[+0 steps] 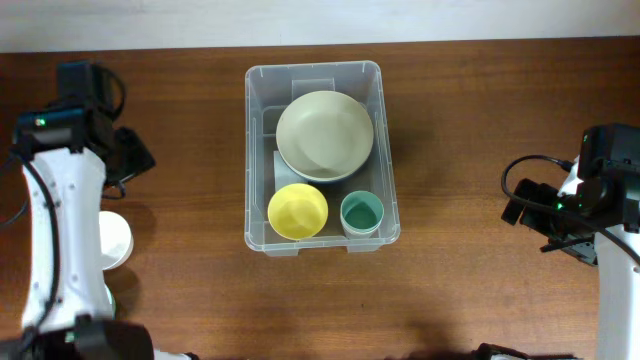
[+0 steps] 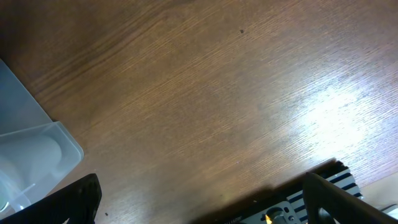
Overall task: Pack container
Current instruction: 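Carry the yellow bowl into the container's front left, release, then move the left gripper to the white bowl and grasp its rim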
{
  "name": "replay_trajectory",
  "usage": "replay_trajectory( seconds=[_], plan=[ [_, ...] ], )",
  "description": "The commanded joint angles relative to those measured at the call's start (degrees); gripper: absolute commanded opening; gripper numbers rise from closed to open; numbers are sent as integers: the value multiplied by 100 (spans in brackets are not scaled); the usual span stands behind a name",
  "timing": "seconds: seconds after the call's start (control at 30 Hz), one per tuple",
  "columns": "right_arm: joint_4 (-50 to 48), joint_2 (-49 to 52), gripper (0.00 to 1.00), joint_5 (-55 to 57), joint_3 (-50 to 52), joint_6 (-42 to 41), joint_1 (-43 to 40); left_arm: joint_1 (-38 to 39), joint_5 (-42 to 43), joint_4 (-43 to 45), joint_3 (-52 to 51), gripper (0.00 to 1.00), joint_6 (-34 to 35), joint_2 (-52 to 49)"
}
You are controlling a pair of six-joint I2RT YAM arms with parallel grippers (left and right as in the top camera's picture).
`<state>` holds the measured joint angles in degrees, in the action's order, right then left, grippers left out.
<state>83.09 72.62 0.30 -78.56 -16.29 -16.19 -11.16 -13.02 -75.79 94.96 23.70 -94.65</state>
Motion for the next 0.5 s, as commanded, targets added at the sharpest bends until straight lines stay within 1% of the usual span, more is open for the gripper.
replay_trajectory(
  seconds=[0.0, 0.17, 0.33, 0.47],
  plan=[
    [-2, 13, 99, -9, 4, 0, 4, -363, 326, 210, -437, 72, -260, -542],
    [0, 13, 99, -9, 4, 0, 4, -599, 442, 474, -763, 72, -282, -1248],
    [-2, 13, 99, -9, 4, 0, 4, -693, 439, 546, -793, 72, -280, -1969],
    [0, 13, 99, -9, 4, 0, 4, -726, 424, 619, -793, 72, -280, -2315]
  ],
)
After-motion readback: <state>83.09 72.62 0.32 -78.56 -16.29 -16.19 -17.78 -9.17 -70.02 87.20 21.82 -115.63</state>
